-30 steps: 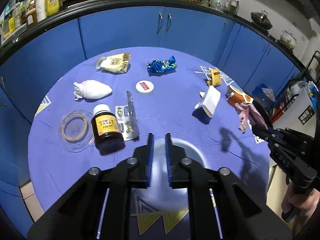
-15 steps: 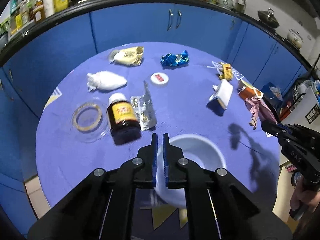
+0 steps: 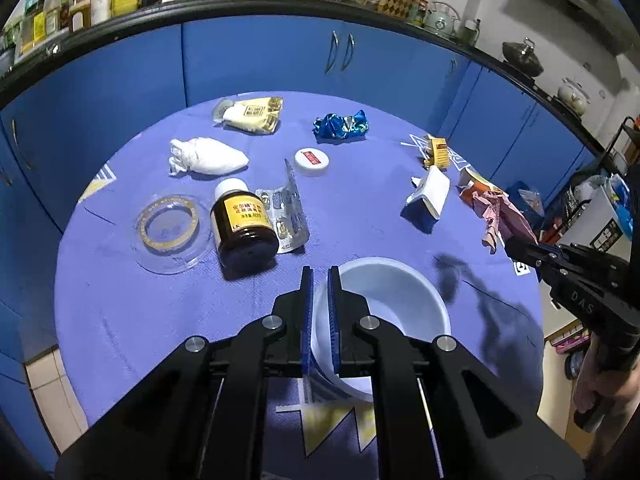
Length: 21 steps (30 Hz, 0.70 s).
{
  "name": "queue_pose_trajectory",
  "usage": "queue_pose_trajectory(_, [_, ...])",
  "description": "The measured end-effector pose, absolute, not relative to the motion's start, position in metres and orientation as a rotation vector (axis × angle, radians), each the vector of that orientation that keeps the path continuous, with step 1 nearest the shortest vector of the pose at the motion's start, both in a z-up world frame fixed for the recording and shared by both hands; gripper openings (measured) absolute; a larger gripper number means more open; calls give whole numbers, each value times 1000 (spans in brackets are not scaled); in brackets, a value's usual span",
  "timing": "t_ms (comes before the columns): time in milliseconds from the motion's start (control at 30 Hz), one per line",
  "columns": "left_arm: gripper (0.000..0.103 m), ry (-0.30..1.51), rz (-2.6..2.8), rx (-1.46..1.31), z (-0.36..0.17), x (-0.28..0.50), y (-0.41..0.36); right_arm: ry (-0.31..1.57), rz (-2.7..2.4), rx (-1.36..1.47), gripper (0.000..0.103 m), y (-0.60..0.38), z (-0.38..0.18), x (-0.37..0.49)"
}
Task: Collect trash
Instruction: 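Lift the white bowl with the left tool while the right tool carries the pink paper toward the bin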
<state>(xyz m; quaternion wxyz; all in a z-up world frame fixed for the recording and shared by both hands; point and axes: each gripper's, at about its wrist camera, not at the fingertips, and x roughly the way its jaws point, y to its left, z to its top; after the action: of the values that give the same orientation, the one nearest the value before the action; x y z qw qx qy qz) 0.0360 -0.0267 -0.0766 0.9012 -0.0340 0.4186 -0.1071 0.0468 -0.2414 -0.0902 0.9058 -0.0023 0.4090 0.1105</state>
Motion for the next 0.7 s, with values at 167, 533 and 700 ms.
queue_pose_trajectory(167, [97,722,-220,-46,-62,20,-25,839,236,-9,5,-239,-88,45])
queue_pose_trajectory(533, [100,738,-260,30,-61,20,-39,838,244,2,5,-239,-86,43])
queue_pose_trajectory(700, [100,758,-332,66,-70,10,-55,845,240,6,5,-241,-88,43])
